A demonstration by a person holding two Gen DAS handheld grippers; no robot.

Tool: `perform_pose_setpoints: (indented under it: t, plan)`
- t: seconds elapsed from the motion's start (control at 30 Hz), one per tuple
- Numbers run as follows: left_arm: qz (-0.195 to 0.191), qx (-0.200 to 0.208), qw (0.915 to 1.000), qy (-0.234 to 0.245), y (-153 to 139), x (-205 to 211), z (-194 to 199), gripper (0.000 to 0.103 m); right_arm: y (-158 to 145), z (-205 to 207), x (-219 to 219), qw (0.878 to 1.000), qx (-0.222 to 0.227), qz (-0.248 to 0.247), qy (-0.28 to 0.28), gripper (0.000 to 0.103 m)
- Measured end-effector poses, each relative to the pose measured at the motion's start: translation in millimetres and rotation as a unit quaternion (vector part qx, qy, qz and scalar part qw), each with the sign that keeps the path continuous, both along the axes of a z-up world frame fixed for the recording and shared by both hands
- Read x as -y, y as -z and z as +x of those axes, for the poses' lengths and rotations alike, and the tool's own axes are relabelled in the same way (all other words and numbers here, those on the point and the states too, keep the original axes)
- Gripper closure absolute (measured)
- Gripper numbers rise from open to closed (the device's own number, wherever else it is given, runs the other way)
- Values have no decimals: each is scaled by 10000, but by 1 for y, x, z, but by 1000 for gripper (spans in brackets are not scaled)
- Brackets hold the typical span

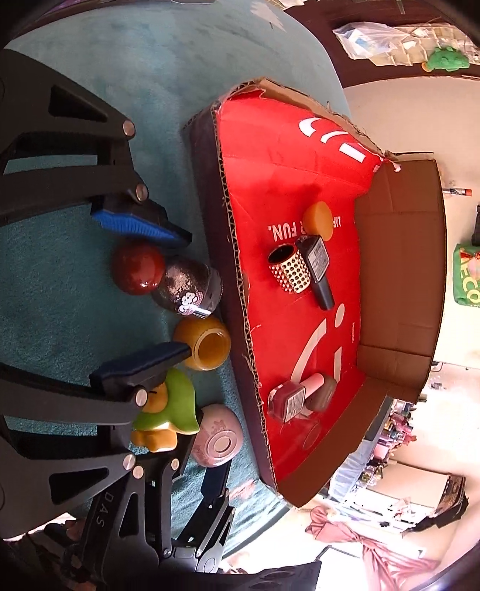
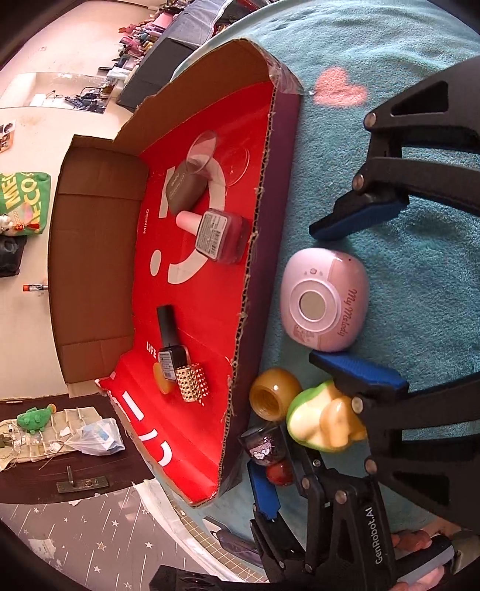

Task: Organize rigid objects
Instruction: 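Grasp the glitter jar with the left tool while the right tool grasps the pink compact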

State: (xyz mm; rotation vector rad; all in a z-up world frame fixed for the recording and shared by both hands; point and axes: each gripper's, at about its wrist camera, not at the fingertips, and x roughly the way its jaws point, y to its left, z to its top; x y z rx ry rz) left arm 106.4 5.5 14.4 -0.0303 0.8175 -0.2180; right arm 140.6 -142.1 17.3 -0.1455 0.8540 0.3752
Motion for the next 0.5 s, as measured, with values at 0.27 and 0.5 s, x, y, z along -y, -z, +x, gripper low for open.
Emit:
perform_pose_setpoints:
  t: [0.27,0.5]
  plan:
    - [43,69,10000,37,-1,1,-3,73,0,-3,3,10000,13,41,37,47]
    - [-169,48,9998,-52,0,-7,-24,73,-1,-19,19,9997,63,158,163,47]
